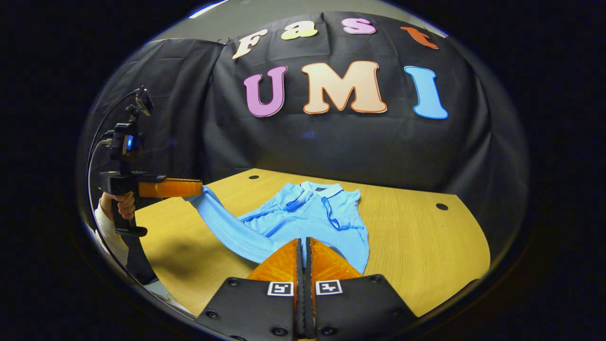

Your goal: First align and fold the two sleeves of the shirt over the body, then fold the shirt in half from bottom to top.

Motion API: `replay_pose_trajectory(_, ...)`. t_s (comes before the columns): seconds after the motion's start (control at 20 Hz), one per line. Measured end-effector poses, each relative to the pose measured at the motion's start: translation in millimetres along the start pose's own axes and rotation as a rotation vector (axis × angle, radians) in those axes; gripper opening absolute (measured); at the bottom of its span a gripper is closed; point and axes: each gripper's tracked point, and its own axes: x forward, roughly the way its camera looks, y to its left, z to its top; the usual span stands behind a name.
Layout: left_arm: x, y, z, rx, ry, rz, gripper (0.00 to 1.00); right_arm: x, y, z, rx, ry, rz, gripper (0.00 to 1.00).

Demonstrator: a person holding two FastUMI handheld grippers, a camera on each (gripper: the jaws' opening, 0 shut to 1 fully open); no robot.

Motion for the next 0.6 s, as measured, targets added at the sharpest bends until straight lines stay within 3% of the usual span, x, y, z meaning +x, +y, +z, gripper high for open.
replay_pose_trajectory(0.35,72.6,34.8,47.4,0.01,-0.041,0.053,0.0,85.0,-46.8,54.1,-0.057,-0.004,-0.073,0.03)
replay_pose_trajectory(0.6,138.4,67.7,56.7,-0.091,-0.022,0.083,0.0,167.6,-79.4,61.4,-0.011,0.049,-0.113,0.02)
